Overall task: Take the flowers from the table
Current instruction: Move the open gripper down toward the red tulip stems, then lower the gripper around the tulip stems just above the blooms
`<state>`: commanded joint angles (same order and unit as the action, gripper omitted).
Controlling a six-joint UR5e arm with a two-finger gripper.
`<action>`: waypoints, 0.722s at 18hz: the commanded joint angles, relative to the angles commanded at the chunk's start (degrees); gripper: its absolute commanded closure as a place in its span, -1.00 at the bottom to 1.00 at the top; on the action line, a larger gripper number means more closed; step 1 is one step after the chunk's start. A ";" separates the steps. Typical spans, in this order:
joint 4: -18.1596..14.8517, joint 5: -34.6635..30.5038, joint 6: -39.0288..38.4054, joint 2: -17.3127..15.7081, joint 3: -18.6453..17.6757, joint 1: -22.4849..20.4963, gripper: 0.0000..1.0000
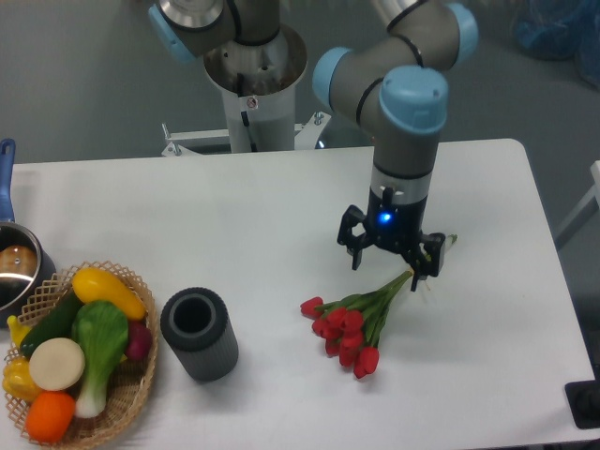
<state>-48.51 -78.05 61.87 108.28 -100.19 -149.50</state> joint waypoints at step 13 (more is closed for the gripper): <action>0.00 -4.83 14.14 2.20 -3.78 -1.49 -1.00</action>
<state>-48.52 -82.88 76.01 110.48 -103.97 -150.99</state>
